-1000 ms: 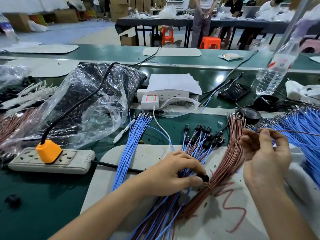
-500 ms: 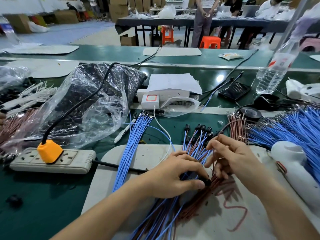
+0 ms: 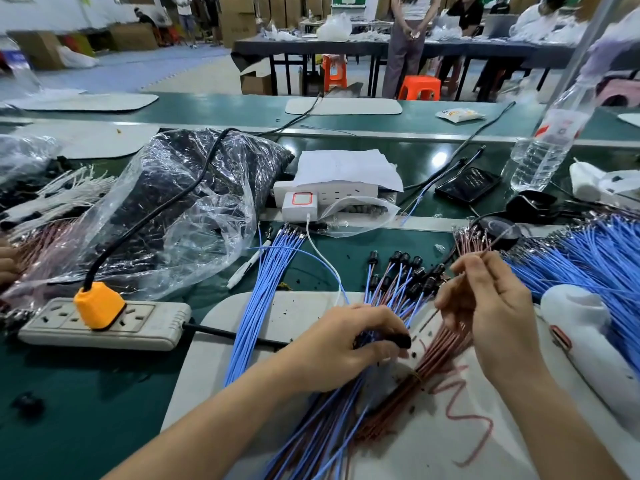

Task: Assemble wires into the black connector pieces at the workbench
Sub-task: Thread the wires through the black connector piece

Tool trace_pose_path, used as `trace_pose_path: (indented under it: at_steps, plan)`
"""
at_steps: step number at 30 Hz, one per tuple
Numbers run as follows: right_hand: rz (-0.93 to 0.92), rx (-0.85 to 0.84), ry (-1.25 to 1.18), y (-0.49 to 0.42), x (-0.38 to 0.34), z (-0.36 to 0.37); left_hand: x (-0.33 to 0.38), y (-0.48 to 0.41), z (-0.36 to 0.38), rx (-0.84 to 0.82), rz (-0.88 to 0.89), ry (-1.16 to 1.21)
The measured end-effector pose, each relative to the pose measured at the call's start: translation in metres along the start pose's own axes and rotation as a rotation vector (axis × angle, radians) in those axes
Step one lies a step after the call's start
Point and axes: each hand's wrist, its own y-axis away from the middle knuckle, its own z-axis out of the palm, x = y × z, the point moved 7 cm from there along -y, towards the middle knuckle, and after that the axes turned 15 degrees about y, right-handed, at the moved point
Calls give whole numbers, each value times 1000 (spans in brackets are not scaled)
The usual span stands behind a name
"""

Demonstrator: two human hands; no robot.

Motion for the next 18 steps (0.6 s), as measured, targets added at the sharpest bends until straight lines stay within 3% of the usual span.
trace_pose_path:
  at_steps: [7,18]
  plan:
    - [-278,76,-42,20,-44,6,-2,-1,-8,109,33,88]
    - [-396,100,31,30,-53,9,-5,-2,-10,126,34,95]
